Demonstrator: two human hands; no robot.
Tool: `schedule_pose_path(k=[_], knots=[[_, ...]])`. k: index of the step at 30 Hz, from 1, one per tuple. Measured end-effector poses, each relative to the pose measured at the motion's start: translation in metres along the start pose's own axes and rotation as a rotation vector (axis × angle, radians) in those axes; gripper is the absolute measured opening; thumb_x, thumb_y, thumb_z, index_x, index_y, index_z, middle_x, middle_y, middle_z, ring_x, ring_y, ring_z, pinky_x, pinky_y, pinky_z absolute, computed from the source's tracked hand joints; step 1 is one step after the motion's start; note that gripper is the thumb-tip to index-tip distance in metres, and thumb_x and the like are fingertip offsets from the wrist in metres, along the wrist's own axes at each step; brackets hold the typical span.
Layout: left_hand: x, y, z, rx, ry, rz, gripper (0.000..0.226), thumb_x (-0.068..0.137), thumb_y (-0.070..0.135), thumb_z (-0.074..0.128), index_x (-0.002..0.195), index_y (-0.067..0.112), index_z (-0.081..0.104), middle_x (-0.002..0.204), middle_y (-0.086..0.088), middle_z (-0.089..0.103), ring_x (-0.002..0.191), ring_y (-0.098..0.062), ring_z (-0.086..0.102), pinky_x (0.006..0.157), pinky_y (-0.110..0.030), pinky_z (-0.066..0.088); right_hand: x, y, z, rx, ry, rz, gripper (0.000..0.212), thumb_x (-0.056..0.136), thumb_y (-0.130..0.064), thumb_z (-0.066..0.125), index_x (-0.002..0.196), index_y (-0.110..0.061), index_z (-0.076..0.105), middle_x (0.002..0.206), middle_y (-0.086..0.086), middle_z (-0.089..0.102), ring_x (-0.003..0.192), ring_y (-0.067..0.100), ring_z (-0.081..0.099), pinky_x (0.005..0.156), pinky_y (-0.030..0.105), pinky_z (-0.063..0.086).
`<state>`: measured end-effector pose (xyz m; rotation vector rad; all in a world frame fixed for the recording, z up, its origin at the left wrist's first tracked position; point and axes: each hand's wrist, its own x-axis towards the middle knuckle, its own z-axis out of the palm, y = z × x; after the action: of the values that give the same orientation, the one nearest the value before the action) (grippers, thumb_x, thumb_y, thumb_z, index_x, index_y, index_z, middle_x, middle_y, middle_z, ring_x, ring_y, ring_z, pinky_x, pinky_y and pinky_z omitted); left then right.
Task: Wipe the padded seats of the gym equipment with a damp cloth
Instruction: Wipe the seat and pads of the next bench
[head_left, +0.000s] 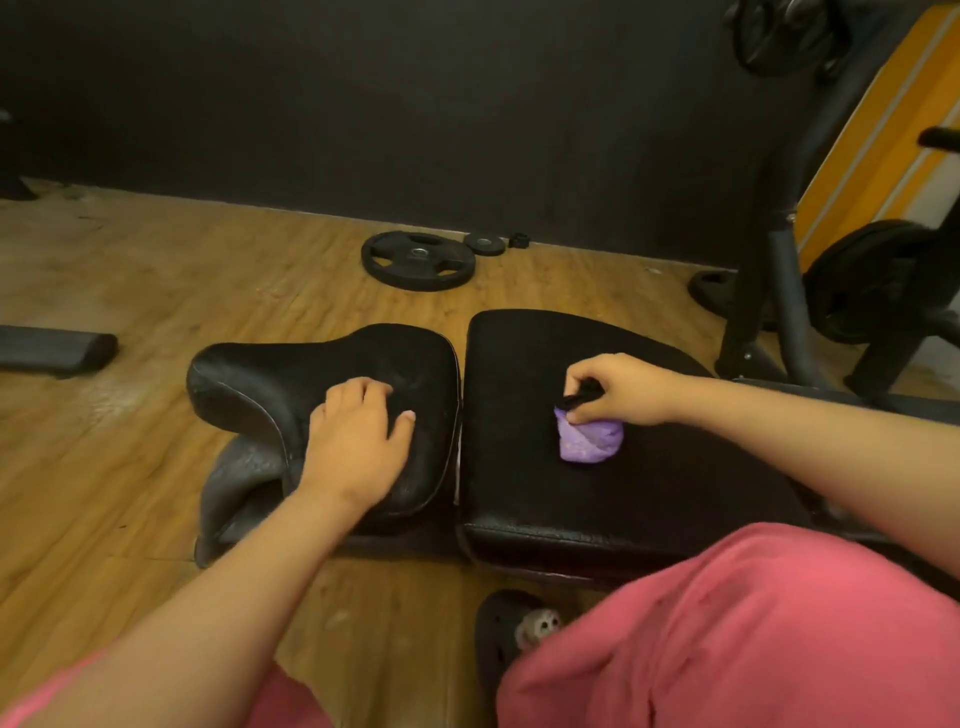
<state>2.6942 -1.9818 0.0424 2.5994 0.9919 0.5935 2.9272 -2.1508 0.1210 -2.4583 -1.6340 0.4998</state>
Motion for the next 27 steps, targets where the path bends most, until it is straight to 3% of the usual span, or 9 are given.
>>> schedule_pose_path(k=[4, 8, 12, 15, 20, 24, 27], knots=[[0.015, -0.038, -0.021, 0.143, -0.045, 0.076, 0.049, 0.095, 0.037, 0.051, 0.135, 0.009, 0.05, 0.138, -0.01, 0.049, 0.131, -0.028, 0.039, 0.108, -0.043, 0.03, 0.025, -0.035, 0.006, 0.15, 0.108, -0.063, 0.01, 0.085, -0.021, 0.07, 0.092, -0.019, 0.064, 0.09, -0.009, 0.062, 0.085, 0.004, 0.058, 0.072, 0.017, 0.043], [0.015, -0.068, -0.027, 0.178, 0.008, 0.076, 0.049, 0.096, 0.037, 0.049, 0.135, 0.007, 0.05, 0.14, -0.01, 0.048, 0.133, -0.027, 0.039, 0.11, -0.043, 0.029, 0.063, -0.064, 0.032, 0.228, 0.181, -0.081, 0.013, 0.085, -0.022, 0.07, 0.093, -0.014, 0.065, 0.093, -0.003, 0.063, 0.087, 0.011, 0.06, 0.074, 0.021, 0.045], [0.011, -0.081, -0.013, 0.155, 0.057, 0.01, 0.064, 0.094, 0.049, 0.025, 0.136, 0.006, 0.047, 0.142, -0.009, 0.044, 0.135, -0.027, 0.035, 0.11, -0.044, 0.03, 0.098, -0.074, 0.056, 0.316, 0.244, -0.015, 0.009, 0.085, -0.022, 0.07, 0.083, -0.018, 0.061, 0.091, 0.0, 0.065, 0.085, 0.012, 0.06, 0.067, 0.017, 0.041], [0.011, -0.079, -0.003, 0.128, 0.089, 0.006, 0.071, 0.092, 0.052, 0.015, 0.136, 0.007, 0.047, 0.141, -0.008, 0.044, 0.135, -0.027, 0.035, 0.11, -0.044, 0.03, 0.122, -0.079, 0.063, 0.369, 0.286, 0.041, 0.009, 0.085, -0.02, 0.07, 0.088, -0.013, 0.064, 0.086, -0.002, 0.063, 0.077, 0.005, 0.057, 0.061, 0.013, 0.037], [0.01, -0.087, 0.003, 0.099, 0.148, -0.024, 0.06, 0.096, 0.046, 0.019, 0.137, 0.013, 0.048, 0.143, -0.002, 0.046, 0.137, -0.02, 0.035, 0.111, -0.039, 0.029, 0.179, -0.1, 0.057, 0.372, 0.339, 0.045, 0.014, 0.085, -0.017, 0.069, 0.093, -0.005, 0.065, 0.084, 0.004, 0.063, 0.077, 0.014, 0.057, 0.063, 0.022, 0.041], [0.012, -0.089, 0.004, 0.093, 0.152, -0.014, 0.057, 0.096, 0.044, 0.022, 0.137, 0.015, 0.048, 0.143, 0.0, 0.046, 0.137, -0.018, 0.033, 0.111, -0.04, 0.03, 0.209, -0.123, 0.054, 0.34, 0.312, -0.004, 0.004, 0.088, -0.013, 0.064, 0.086, -0.011, 0.061, 0.064, -0.003, 0.057, 0.056, 0.003, 0.052, 0.052, 0.013, 0.037], [0.012, -0.092, 0.007, 0.084, 0.171, -0.006, 0.056, 0.096, 0.045, 0.023, 0.136, 0.015, 0.048, 0.144, 0.0, 0.046, 0.138, -0.018, 0.033, 0.11, -0.038, 0.027, 0.209, -0.126, 0.052, 0.323, 0.26, -0.072, 0.005, 0.088, -0.013, 0.065, 0.086, -0.009, 0.063, 0.068, 0.001, 0.061, 0.062, 0.008, 0.056, 0.062, 0.022, 0.044]])
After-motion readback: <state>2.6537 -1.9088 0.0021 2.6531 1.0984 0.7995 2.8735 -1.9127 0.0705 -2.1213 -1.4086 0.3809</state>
